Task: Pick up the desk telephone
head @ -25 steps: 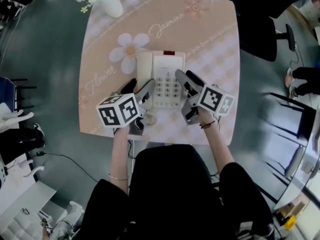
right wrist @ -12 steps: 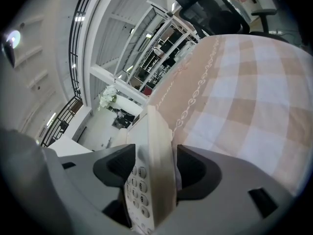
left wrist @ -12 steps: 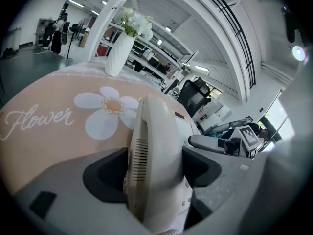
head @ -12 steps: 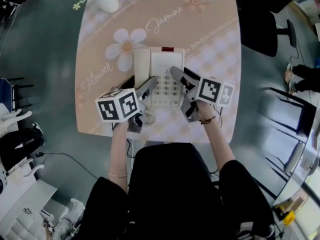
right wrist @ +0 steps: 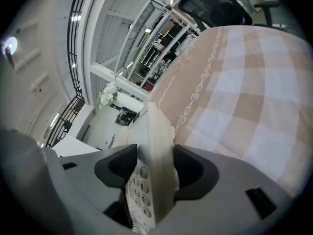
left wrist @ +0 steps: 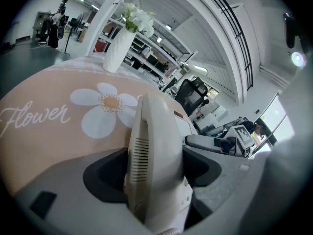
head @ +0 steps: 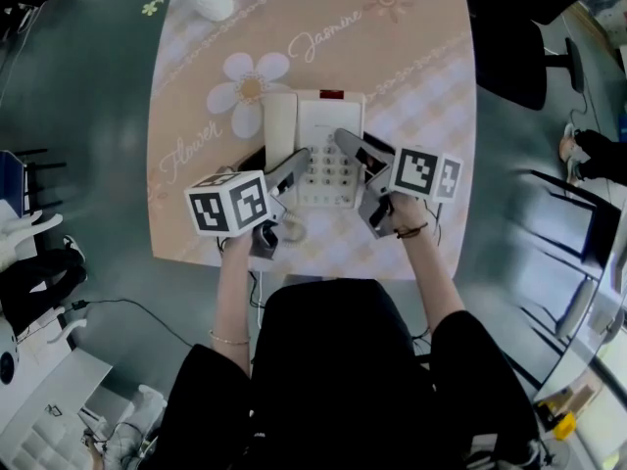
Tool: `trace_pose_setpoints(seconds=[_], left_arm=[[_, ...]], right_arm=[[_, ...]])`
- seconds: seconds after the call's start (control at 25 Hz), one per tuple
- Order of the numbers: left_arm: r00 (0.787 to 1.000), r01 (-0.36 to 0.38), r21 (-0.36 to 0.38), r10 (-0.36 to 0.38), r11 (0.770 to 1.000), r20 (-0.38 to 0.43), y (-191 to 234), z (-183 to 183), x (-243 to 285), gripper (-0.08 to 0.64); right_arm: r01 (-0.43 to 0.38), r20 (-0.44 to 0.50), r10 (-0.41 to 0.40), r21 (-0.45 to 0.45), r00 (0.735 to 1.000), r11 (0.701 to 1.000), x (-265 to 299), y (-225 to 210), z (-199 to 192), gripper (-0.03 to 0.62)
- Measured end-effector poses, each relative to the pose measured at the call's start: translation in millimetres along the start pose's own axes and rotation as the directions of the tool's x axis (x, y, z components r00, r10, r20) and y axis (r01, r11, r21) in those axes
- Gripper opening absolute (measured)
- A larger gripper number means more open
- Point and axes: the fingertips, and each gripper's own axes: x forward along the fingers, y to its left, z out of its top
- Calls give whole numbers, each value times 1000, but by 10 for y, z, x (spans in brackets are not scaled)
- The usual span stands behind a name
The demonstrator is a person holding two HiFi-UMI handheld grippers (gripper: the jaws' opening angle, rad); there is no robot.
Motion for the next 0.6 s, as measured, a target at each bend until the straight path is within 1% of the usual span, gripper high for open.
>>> trace_pose_setpoints(seconds=[0.6], left_arm=[[1000,-19,-8,19,1000,-13,12,-12,0,316]], right_arm=[[4,-5,-4,17,1000,1000,-3,-25,-1,221]])
